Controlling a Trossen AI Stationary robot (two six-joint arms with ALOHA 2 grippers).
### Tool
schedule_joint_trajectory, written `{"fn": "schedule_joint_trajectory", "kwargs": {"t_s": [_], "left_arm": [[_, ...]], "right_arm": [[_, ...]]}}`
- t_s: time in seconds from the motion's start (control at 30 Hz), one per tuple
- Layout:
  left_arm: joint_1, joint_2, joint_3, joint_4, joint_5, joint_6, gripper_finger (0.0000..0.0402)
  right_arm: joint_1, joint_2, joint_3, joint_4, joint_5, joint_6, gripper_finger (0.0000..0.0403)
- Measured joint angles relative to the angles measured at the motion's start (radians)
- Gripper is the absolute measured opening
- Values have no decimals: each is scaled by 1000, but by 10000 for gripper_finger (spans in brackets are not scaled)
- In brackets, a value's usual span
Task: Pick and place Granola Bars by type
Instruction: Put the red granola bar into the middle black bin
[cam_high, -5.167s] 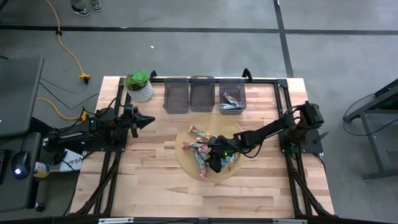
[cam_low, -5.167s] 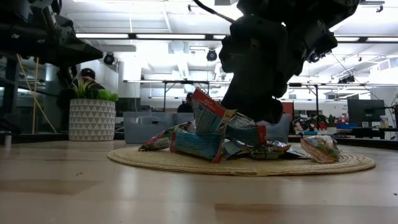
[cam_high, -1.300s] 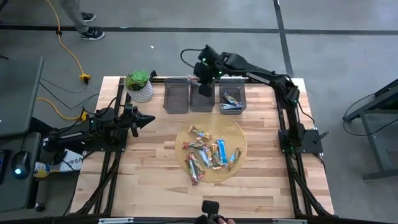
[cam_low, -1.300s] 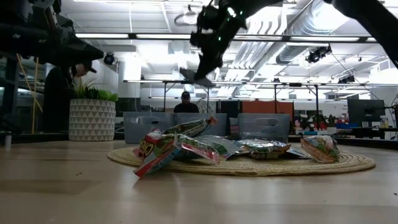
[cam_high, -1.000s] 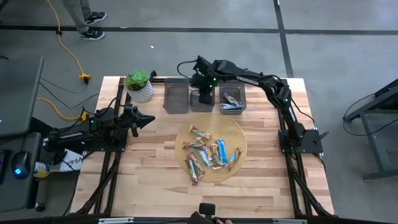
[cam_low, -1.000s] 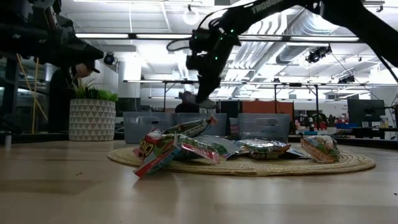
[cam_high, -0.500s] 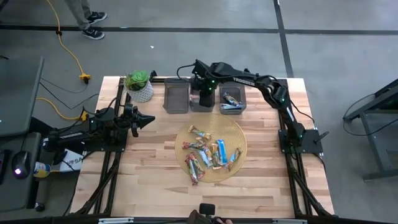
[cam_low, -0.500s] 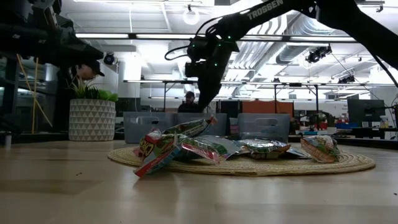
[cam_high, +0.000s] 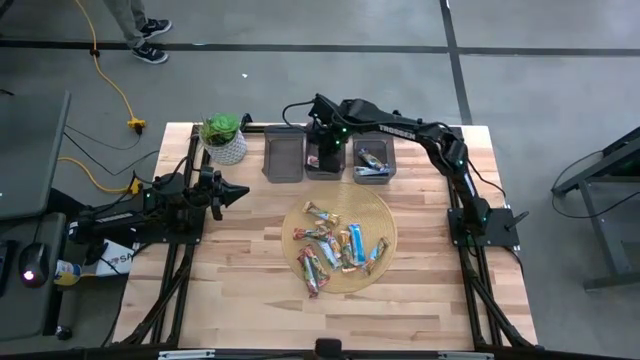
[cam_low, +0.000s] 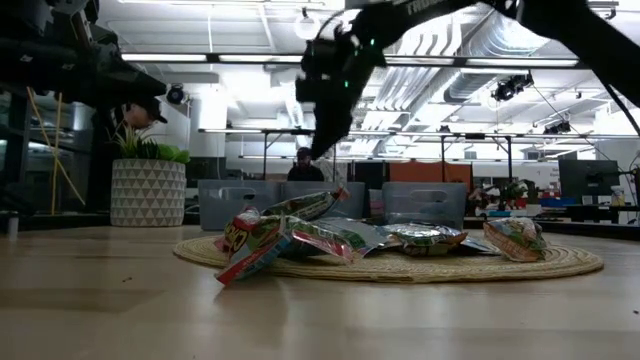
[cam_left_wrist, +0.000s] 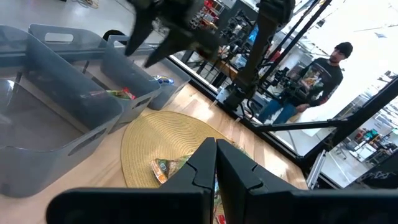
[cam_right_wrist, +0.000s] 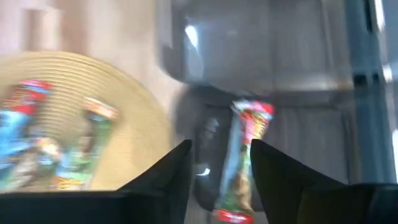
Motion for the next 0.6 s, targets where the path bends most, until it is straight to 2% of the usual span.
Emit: {"fn": "schedule_joint_trajectory", "kwargs": {"t_s": [0.13,0.33,0.6], "left_arm": [[0,0,0,0,0,0,10],[0,0,0,0,0,0,10],[0,0,0,0,0,0,10]], "right_arm": [[53,-61,0,22,-56,5,162],[171,-153,0,68,-100,99,170],[346,-213,0,163,-204,246,172]]}}
